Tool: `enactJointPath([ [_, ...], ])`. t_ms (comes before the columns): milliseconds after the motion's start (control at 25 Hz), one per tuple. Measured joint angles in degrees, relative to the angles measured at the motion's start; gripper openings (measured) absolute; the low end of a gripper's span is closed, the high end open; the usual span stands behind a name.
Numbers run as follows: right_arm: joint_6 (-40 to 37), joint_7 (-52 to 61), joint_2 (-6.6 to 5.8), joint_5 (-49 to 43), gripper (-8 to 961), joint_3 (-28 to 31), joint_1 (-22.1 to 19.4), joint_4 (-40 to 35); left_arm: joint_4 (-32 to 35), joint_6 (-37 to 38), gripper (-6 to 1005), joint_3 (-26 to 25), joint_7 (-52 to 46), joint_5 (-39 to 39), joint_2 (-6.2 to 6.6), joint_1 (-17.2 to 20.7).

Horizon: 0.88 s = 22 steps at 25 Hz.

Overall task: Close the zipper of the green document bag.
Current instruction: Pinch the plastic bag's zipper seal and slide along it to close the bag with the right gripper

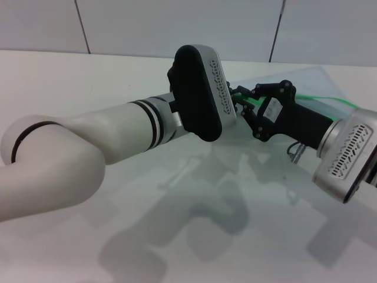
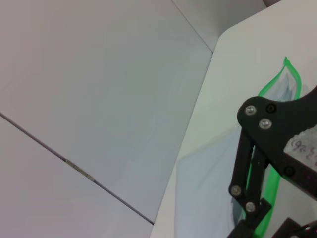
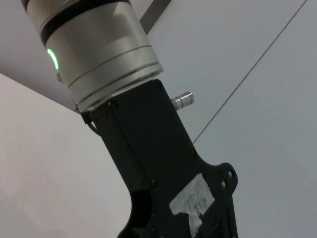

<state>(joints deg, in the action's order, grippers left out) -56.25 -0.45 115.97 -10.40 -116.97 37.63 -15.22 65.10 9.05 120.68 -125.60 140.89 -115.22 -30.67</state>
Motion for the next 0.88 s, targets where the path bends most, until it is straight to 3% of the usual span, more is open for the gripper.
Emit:
enactJointPath([
  [880,1.87,-0.35,-0.22,0.64,98,0.64,-0.73,0.12,2.58,1.34,54,-1.47,0.69,0.5,0.33,2.59],
])
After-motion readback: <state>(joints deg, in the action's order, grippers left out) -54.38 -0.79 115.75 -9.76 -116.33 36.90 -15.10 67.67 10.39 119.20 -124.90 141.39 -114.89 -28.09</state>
